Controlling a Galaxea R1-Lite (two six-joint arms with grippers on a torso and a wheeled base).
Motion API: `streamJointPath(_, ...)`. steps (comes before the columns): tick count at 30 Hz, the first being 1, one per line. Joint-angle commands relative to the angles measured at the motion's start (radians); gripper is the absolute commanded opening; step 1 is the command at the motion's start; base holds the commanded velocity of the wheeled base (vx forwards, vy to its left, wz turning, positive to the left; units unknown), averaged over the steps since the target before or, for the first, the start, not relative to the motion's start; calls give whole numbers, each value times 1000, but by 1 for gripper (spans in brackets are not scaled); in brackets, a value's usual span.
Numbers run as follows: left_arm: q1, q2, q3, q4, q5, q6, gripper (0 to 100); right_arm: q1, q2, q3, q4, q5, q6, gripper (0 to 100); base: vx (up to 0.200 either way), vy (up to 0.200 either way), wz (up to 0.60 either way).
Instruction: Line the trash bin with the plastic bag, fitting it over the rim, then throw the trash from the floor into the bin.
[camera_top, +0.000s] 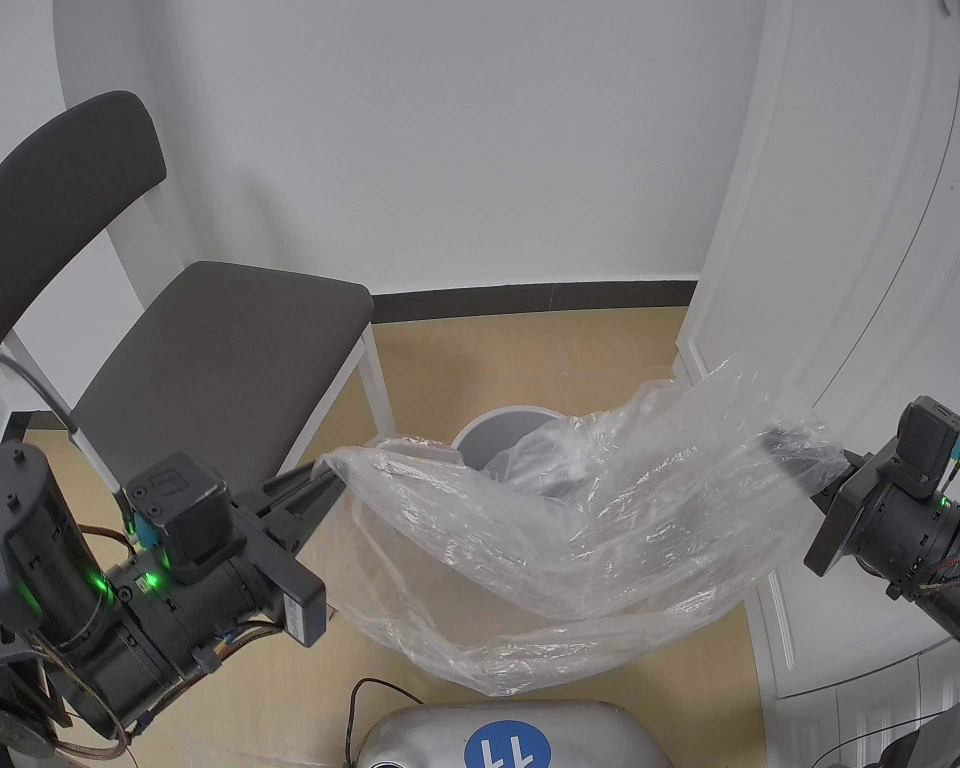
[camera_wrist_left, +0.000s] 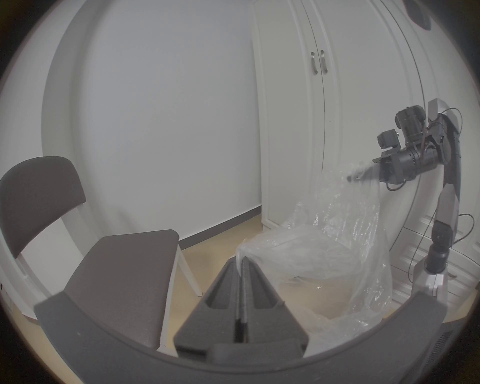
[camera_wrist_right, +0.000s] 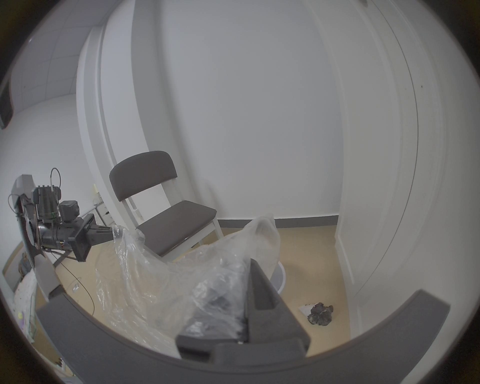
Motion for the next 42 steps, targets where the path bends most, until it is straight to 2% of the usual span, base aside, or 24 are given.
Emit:
streamJointPath(1, 27, -24, -7, 6, 0, 0, 0, -2, 20, -4, 1, 1, 18, 0, 0, 0, 0)
streamJointPath(21, 6, -21, -48, 7, -3, -4, 0, 12, 73, 7, -5, 9, 21, 0, 0, 0, 0)
streamJointPath(25, 0, 24, -64, 6, -6, -40, 0, 3, 64, 1, -10, 9, 25, 0, 0, 0, 0)
streamJointPath(28, 0, 82, -119, 6, -3, -121, 0, -7, 57, -8, -10, 12, 30, 0, 0, 0, 0)
streamJointPath(33, 1, 117, -157, 6, -3, -179, 0, -16, 78, -30, -10, 27, 85, 0, 0, 0, 0)
streamJointPath(34, 7, 136, -169, 6, -6, -199, 0, -14, 116, -53, -12, 55, 113, 0, 0, 0, 0)
streamJointPath(36, 13, 156, -179, 4, -8, -208, 0, -19, 147, -63, -16, 69, 133, 0, 0, 0, 0)
streamJointPath(38, 36, 216, -231, 4, -9, -236, 0, -62, 222, -137, -32, 109, 168, 0, 0, 0, 0)
streamJointPath(42, 38, 295, -326, 4, -34, -236, 0, -80, 307, -223, -32, 162, 168, 0, 0, 0, 0)
